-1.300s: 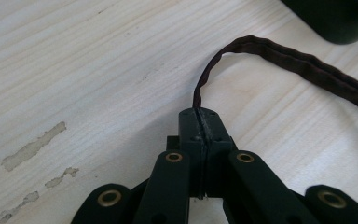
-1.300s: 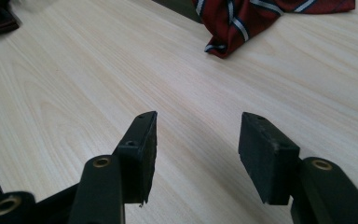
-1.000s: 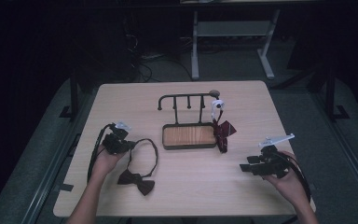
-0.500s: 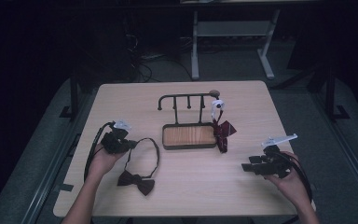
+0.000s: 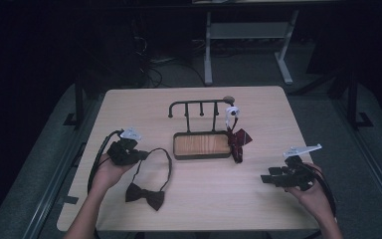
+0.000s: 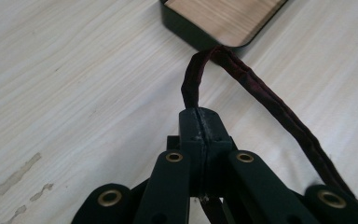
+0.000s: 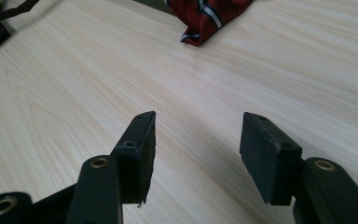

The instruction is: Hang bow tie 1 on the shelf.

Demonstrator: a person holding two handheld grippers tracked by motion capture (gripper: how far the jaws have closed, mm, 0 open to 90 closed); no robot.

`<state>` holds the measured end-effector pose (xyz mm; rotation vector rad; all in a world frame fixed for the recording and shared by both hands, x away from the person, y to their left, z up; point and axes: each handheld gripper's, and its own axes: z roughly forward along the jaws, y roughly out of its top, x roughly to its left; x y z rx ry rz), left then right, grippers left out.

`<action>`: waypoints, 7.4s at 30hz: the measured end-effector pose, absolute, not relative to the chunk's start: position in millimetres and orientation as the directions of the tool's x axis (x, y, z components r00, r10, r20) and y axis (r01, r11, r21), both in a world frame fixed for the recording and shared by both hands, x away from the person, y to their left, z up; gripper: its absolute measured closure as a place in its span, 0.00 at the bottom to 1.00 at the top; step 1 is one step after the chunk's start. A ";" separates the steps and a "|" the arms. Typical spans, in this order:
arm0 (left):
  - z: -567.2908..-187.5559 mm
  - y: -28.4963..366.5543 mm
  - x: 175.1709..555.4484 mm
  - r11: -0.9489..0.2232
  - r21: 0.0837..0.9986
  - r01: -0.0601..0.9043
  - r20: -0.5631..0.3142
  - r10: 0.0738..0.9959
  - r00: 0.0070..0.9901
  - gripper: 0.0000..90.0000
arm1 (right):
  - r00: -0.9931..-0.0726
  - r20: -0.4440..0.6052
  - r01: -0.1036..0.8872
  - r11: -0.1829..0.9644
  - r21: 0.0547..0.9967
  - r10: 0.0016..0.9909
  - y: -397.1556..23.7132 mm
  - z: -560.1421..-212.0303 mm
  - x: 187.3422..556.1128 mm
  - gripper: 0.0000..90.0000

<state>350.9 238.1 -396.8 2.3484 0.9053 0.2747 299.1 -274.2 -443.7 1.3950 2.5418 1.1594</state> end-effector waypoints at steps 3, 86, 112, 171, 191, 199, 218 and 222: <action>-392.4 235.9 348.1 -0.591 0.611 0.527 -0.018 0.655 0.756 1.00 | -0.604 0.313 0.717 0.328 0.615 0.733 -274.6 -444.5 299.3 0.50; -286.3 211.4 333.4 -0.681 0.645 0.345 0.052 0.490 0.870 1.00 | -0.612 0.300 0.693 0.313 0.650 0.731 -285.0 -444.4 294.0 0.50; -264.7 203.7 363.4 -0.691 0.626 0.361 0.074 0.513 0.855 1.00 | -0.613 0.304 0.693 0.311 0.650 0.729 -285.6 -445.0 294.0 0.50; -267.1 197.5 428.5 -0.692 0.537 0.483 0.059 0.602 0.796 0.99 | -0.616 0.299 0.689 0.315 0.653 0.729 -287.1 -446.0 294.6 0.50; -270.2 198.3 428.3 -0.700 0.517 0.493 0.061 0.605 0.794 0.88 | -0.610 0.301 0.696 0.315 0.645 0.733 -288.0 -448.3 295.4 0.50; -275.7 204.4 421.9 -0.690 0.532 0.492 0.056 0.608 0.792 0.84 | -0.601 0.302 0.699 0.305 0.647 0.740 -287.8 -449.0 295.2 0.48; -282.4 212.4 408.0 -0.684 0.541 0.490 0.045 0.605 0.795 0.79 | -0.599 0.299 0.696 0.298 0.654 0.743 -289.4 -448.9 295.1 0.48; -282.6 213.0 403.4 -0.686 0.546 0.482 0.047 0.599 0.799 0.79 | -0.598 0.298 0.696 0.298 0.653 0.744 -289.5 -449.0 295.2 0.48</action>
